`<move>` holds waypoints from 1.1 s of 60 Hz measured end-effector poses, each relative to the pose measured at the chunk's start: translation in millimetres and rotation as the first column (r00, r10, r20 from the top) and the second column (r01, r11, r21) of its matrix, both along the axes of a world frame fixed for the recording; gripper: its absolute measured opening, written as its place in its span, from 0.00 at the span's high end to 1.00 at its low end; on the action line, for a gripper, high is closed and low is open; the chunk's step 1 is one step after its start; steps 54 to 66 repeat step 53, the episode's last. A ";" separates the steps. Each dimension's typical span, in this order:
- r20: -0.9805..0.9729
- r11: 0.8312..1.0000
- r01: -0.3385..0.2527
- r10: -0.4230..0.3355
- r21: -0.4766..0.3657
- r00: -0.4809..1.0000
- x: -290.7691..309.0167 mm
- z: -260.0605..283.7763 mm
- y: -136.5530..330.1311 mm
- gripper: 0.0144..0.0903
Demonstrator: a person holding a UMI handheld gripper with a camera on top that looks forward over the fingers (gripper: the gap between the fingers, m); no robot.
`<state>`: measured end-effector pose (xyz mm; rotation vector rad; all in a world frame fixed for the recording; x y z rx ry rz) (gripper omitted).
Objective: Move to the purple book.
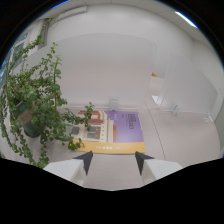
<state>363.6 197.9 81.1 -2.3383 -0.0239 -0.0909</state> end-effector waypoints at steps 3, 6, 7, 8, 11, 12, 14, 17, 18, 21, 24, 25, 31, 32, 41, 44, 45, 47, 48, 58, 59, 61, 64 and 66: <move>-0.002 1.000 -0.003 0.003 -0.006 1.000 2.3 -5.5 13.1 0.08; -0.004 1.000 -0.007 0.007 -0.012 1.000 4.2 -10.8 24.9 0.08; -0.005 1.000 -0.009 0.009 -0.014 1.000 4.3 -12.6 28.5 0.08; -0.005 1.000 -0.010 0.010 -0.016 1.000 4.5 -14.3 32.3 0.08; -0.007 1.000 -0.012 0.012 -0.021 1.000 5.2 -19.0 42.6 0.08; -0.008 1.000 -0.013 0.013 -0.022 1.000 5.4 -20.6 45.9 0.08; -0.009 1.000 -0.014 0.014 -0.024 1.000 6.3 -24.9 52.4 0.08; -0.011 1.000 -0.014 0.013 -0.028 1.000 6.7 -29.1 59.8 0.08; -0.011 0.999 -0.014 0.014 -0.031 1.000 7.0 -30.6 61.8 0.08; -0.009 0.999 -0.015 0.015 -0.035 1.000 8.5 -34.3 67.4 0.08; -0.008 0.999 -0.015 0.015 -0.040 1.000 9.2 -37.4 70.7 0.08; -0.009 0.999 -0.016 0.016 -0.041 1.000 9.4 -38.3 71.6 0.08; -0.010 0.999 -0.012 0.012 -0.049 1.000 11.6 -42.5 74.3 0.08; -0.010 0.999 -0.011 0.011 -0.051 1.000 11.8 -43.1 74.3 0.08; -0.010 0.998 -0.006 0.005 -0.056 1.000 12.6 -45.4 73.5 0.08; -0.010 0.998 -0.004 0.003 -0.057 1.000 12.6 -45.5 72.9 0.08; -0.012 0.998 -0.003 0.002 -0.057 1.000 12.4 -45.5 72.7 0.08; -0.014 0.998 -0.001 0.000 -0.058 1.000 12.3 -45.3 72.5 0.08; -0.013 0.998 0.000 -0.001 -0.057 1.000 12.5 -45.2 72.5 0.08; -0.015 0.998 0.004 -0.005 -0.056 1.000 13.0 -44.3 72.1 0.08; -0.015 0.998 0.004 -0.005 -0.056 1.000 13.0 -44.3 72.1 0.08; -0.015 0.998 0.004 -0.005 -0.056 1.000 13.0 -44.3 72.1 0.08; -0.015 0.998 0.004 -0.005 -0.056 1.000 13.0 -44.3 72.1 0.08; -0.015 0.998 0.004 -0.005 -0.056 1.000 13.0 -44.3 72.1 0.08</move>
